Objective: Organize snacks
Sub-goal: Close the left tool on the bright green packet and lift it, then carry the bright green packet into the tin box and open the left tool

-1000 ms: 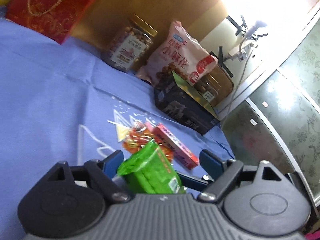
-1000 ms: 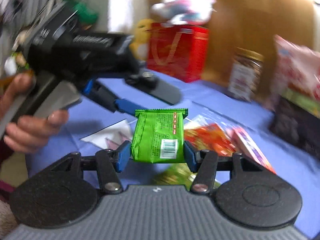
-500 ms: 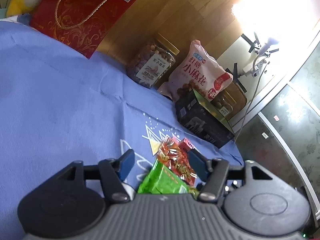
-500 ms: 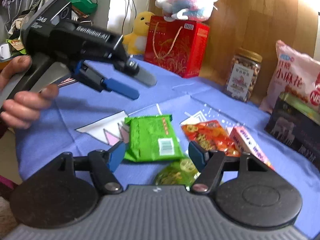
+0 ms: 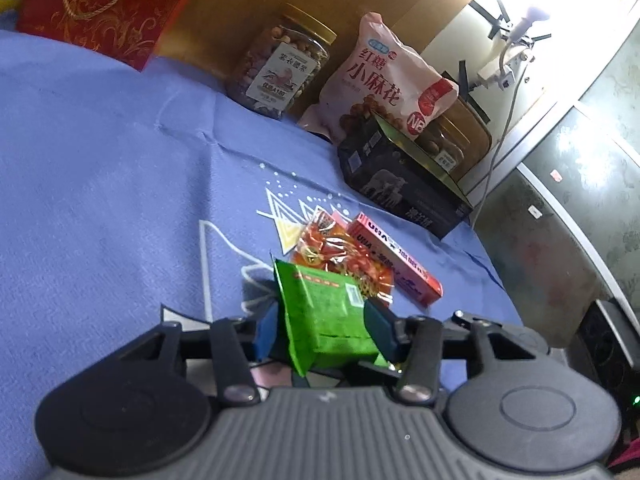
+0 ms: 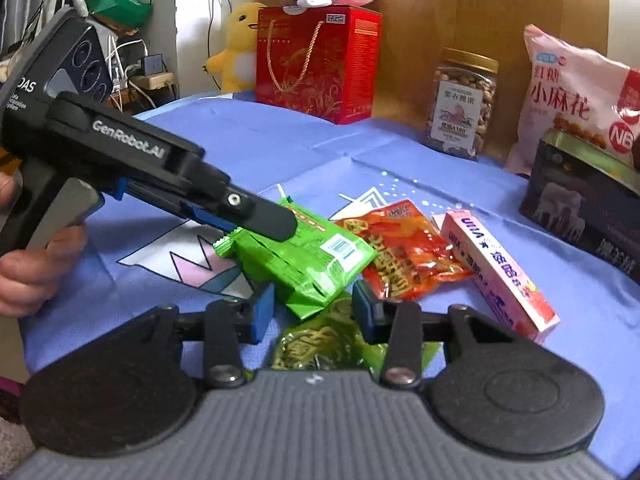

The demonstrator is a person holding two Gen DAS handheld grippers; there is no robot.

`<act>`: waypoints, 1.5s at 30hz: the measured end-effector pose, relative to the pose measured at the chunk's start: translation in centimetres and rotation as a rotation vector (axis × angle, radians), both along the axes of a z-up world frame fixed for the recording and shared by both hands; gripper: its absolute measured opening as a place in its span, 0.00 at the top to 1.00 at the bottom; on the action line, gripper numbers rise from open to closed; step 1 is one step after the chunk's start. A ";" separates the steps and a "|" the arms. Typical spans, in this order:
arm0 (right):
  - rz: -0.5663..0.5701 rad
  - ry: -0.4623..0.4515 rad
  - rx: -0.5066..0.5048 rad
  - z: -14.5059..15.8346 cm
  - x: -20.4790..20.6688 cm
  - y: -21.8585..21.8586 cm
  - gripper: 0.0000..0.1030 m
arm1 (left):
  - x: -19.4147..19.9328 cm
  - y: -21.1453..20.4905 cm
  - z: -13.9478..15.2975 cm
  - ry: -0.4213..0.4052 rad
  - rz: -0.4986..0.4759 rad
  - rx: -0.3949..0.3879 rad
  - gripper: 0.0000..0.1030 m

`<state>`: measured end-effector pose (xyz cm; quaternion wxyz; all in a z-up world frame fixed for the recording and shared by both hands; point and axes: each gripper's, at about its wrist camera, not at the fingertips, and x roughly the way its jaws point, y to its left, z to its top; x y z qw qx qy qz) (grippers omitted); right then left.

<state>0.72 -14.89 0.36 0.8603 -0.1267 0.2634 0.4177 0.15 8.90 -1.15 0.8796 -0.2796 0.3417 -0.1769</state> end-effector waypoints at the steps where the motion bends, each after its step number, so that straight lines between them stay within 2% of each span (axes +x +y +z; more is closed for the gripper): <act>1: 0.000 -0.003 0.001 0.0 -0.1 0.0 0.55 | -0.1 0.1 0.1 -0.001 0.006 -0.003 0.46; 2: 0.004 -0.007 -0.003 0.0 -0.2 0.1 0.55 | -0.1 0.2 0.1 -0.005 0.012 -0.005 0.42; 6: 0.033 -0.012 -0.015 -0.2 -0.2 0.9 0.50 | 0.2 0.0 0.0 -0.004 0.004 -0.024 0.43; 8: 0.026 -0.019 -0.016 -0.3 -0.1 1.2 0.49 | 0.2 -0.4 -0.1 -0.013 0.016 0.003 0.44; 13: -0.001 -0.011 0.026 -0.1 0.1 0.9 0.53 | -0.2 -0.5 0.2 -0.017 0.026 0.004 0.47; 17: -0.012 -0.077 0.070 0.7 -0.8 0.4 0.53 | -0.5 -0.3 1.2 -0.053 0.035 -0.025 0.47; 21: -0.019 -0.143 0.095 1.3 -1.3 -0.2 0.53 | -0.4 -0.9 2.1 -0.081 0.027 -0.008 0.47; 30: -0.057 -0.073 0.070 -0.3 -0.2 -0.9 0.54 | 1.3 -2.4 -0.1 -0.006 0.005 0.005 0.47; 32: -0.064 -0.073 0.081 -0.2 -0.2 -1.0 0.54 | 1.4 -2.6 0.3 -0.013 0.002 0.011 0.47; 37: -0.080 -0.149 0.128 1.1 -0.1 -1.9 0.54 | 2.5 -3.1 2.3 -0.058 -0.015 0.019 0.47; 42: -0.129 -0.205 0.151 2.2 1.5 -3.5 0.54 | 5.4 -5.7 4.4 -0.093 -0.053 0.087 0.47; 45: -0.169 -0.228 0.159 2.8 2.8 -4.9 0.54 | 7.4 -7.3 5.4 -0.108 -0.078 0.096 0.47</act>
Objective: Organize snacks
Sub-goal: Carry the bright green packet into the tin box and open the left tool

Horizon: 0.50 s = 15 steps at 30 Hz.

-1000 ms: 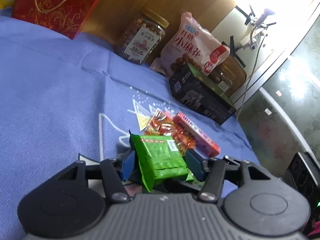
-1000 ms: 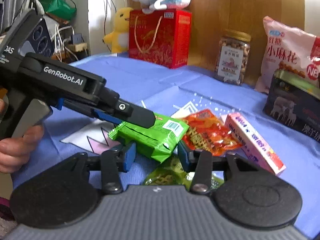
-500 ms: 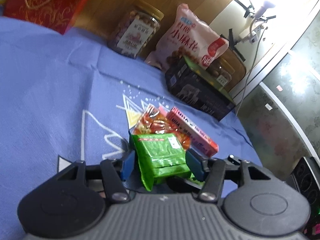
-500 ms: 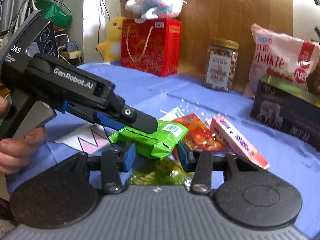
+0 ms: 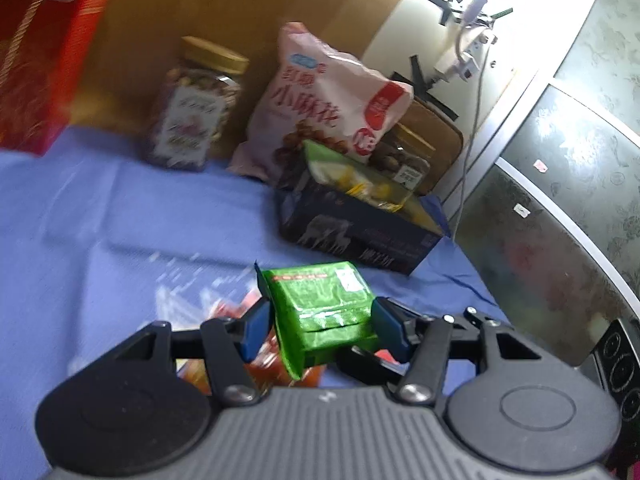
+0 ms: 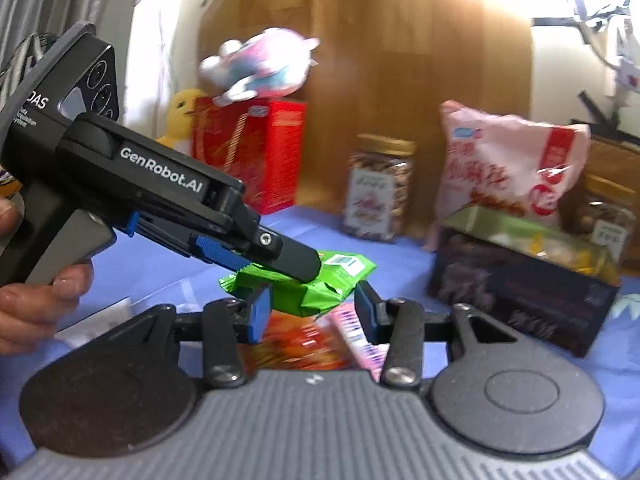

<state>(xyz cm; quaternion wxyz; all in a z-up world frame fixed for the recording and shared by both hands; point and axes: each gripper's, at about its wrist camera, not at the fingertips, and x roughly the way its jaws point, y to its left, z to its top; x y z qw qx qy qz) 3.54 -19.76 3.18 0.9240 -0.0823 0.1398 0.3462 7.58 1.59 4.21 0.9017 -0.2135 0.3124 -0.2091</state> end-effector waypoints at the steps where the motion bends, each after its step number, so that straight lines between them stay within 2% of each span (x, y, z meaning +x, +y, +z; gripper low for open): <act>1: -0.013 -0.009 0.004 0.2 0.5 -0.5 0.54 | 0.7 -0.5 0.3 -0.004 -0.008 -0.001 0.47; 9: -0.110 -0.094 0.016 1.0 4.2 -3.3 0.53 | 6.2 -4.6 2.6 -0.043 -0.067 0.019 0.47; 15: -0.182 -0.153 -0.003 1.3 7.4 -4.0 0.53 | 11.4 -6.6 3.7 -0.025 -0.092 0.000 0.47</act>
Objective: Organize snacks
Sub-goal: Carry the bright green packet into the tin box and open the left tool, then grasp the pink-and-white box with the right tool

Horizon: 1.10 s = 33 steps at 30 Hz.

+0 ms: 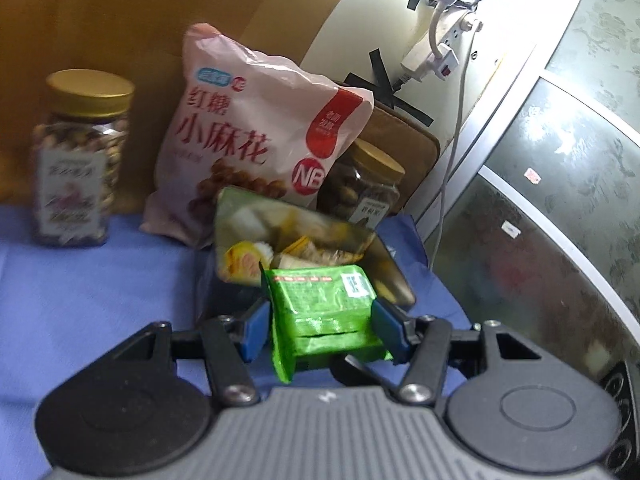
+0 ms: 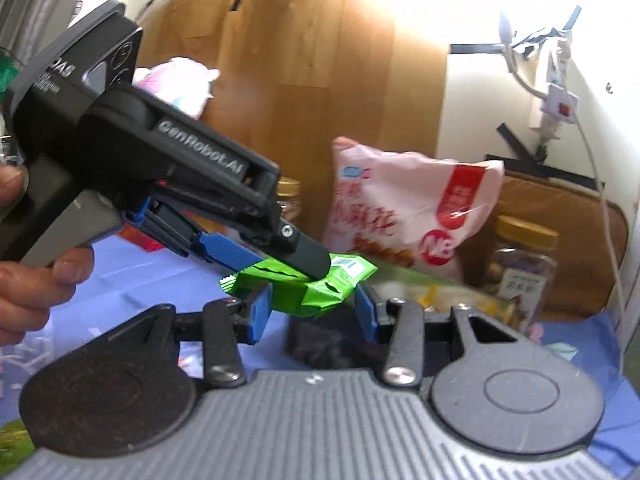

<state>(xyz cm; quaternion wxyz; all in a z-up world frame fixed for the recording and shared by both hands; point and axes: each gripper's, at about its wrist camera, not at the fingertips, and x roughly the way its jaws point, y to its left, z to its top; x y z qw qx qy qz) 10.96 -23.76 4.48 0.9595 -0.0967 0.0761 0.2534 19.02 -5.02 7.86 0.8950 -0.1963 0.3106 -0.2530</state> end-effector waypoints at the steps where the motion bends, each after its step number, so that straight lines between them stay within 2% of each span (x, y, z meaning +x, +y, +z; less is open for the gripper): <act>1: -0.016 -0.011 0.000 0.1 0.5 -0.2 0.53 | 0.9 -0.4 0.2 0.002 -0.004 -0.005 0.47; 4: -0.067 -0.031 0.010 0.1 2.5 -0.7 0.53 | 3.7 -1.8 0.4 0.000 -0.011 -0.010 0.47; 5: -0.085 -0.030 0.022 0.0 3.1 -0.8 0.52 | 4.6 -2.4 0.4 -0.004 -0.009 -0.004 0.44; 6: -0.104 -0.022 0.040 -0.2 3.9 -1.0 0.51 | 5.5 -2.9 0.2 -0.002 0.000 0.011 0.37; 7: -0.125 -0.004 0.061 -0.5 4.8 -1.4 0.46 | 6.3 -3.2 -0.1 0.009 0.016 0.024 0.35; 9: -0.156 0.042 0.093 -1.3 6.0 -2.1 0.39 | 7.4 -3.5 -0.9 0.035 0.049 0.039 0.34; 12: -0.154 0.071 0.099 -2.0 6.3 -2.8 0.37 | 7.1 -3.1 -1.4 0.039 0.053 0.015 0.34; 15: -0.165 0.071 0.112 -1.9 6.0 -3.0 0.37 | 5.7 -2.5 -1.1 0.019 0.059 0.023 0.34; 22: -0.090 0.069 0.136 -0.8 3.0 -2.3 0.37 | 0.0 1.0 0.1 -0.020 0.060 0.020 0.34; 24: -0.030 0.116 0.139 -0.9 1.8 -2.1 0.37 | -2.0 2.7 -0.4 -0.010 0.071 0.009 0.34; 29: 0.219 0.389 0.141 -2.7 -0.8 -1.2 0.37 | -6.2 5.8 -3.1 0.078 0.081 -0.030 0.34; 31: 0.235 0.436 0.093 -3.6 -2.0 -0.3 0.38 | -7.5 6.5 -4.4 0.124 0.079 -0.055 0.34; 32: 0.220 0.437 0.049 -4.0 -2.5 0.2 0.45 | -8.2 6.8 -5.0 0.147 0.075 -0.075 0.34; 33: 0.192 0.437 -0.002 -4.3 -2.9 0.9 0.59 | -8.7 6.9 -5.4 0.163 0.070 -0.090 0.34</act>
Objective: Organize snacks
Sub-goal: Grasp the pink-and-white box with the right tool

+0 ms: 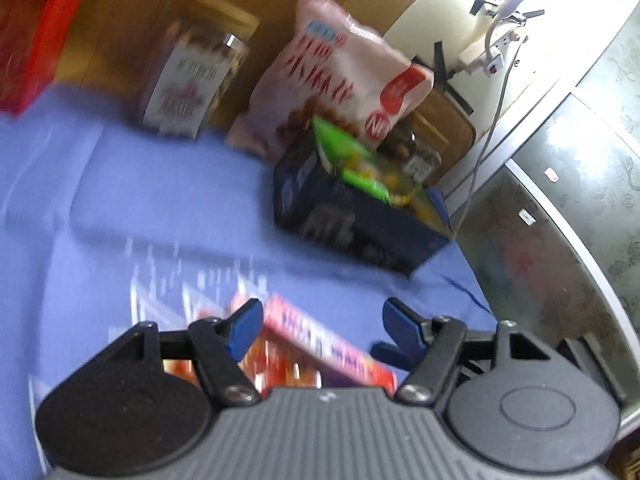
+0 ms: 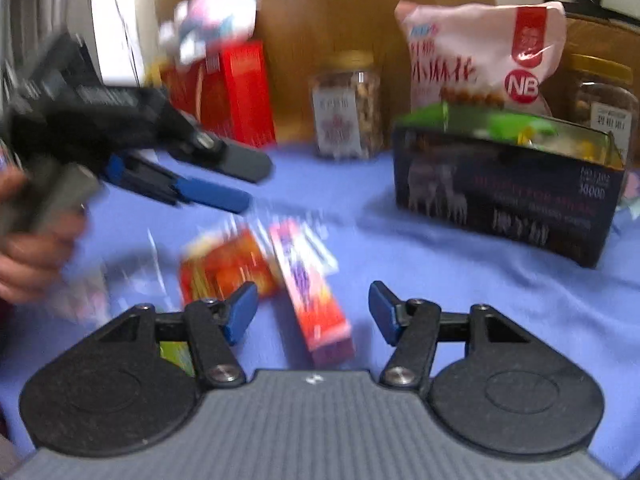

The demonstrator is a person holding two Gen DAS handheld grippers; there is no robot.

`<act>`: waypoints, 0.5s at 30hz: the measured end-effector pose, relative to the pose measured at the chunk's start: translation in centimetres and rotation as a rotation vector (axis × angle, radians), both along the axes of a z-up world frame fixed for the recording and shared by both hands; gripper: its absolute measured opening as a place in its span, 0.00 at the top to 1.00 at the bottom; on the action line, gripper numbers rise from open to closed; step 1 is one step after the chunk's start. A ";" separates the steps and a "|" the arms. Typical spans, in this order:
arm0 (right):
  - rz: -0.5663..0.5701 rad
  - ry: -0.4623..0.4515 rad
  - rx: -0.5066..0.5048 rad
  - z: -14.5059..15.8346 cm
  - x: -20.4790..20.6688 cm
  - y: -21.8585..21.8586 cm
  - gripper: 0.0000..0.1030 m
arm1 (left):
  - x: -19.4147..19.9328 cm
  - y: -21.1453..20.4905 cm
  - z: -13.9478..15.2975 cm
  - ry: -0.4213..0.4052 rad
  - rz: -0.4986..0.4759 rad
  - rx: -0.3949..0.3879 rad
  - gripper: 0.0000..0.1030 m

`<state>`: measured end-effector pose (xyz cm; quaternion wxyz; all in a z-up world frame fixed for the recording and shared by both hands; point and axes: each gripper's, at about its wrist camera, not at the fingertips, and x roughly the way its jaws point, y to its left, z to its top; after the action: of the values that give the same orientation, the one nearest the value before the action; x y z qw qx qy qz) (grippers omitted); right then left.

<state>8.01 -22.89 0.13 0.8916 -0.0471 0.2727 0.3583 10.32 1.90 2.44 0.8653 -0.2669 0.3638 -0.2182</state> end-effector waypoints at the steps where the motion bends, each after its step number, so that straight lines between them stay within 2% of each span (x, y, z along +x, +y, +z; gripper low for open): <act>1: -0.020 0.013 -0.031 -0.2 0.0 0.4 0.70 | -0.5 0.1 -0.4 0.013 0.000 -0.013 0.34; 2: -0.035 0.040 0.001 -0.1 0.0 0.3 0.74 | -1.0 0.1 -0.6 0.019 0.000 -0.023 0.33; 3: -0.032 0.116 0.069 0.0 0.3 -0.1 0.75 | -1.4 0.1 -0.8 0.021 -0.002 -0.030 0.29; 5: -0.048 0.315 0.253 -0.3 1.5 -1.4 0.75 | -2.1 0.1 -1.0 0.016 -0.002 -0.039 0.28; 6: -0.058 0.379 0.325 -0.6 1.9 -1.9 0.75 | -2.2 0.0 -0.9 0.014 -0.004 -0.043 0.28; 8: -0.067 0.454 0.421 -1.1 1.9 -2.5 0.75 | -2.4 0.0 -1.0 0.012 -0.006 -0.058 0.28; 11: -0.025 0.529 0.539 -1.3 1.1 -2.4 0.75 | -2.5 0.0 -1.3 0.025 -0.001 -0.065 0.28; 14: -0.024 0.479 0.538 -0.4 -0.3 -2.1 0.75 | -2.7 -0.1 -1.8 0.037 -0.001 -0.084 0.30; 15: -0.014 0.462 0.524 0.1 -0.9 -1.9 0.75 | -2.7 -0.2 -1.8 0.035 0.002 -0.085 0.38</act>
<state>7.13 -24.79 0.22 0.7905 0.2678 0.3665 0.4113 7.58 1.70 0.64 0.8469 -0.3074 0.3691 -0.2279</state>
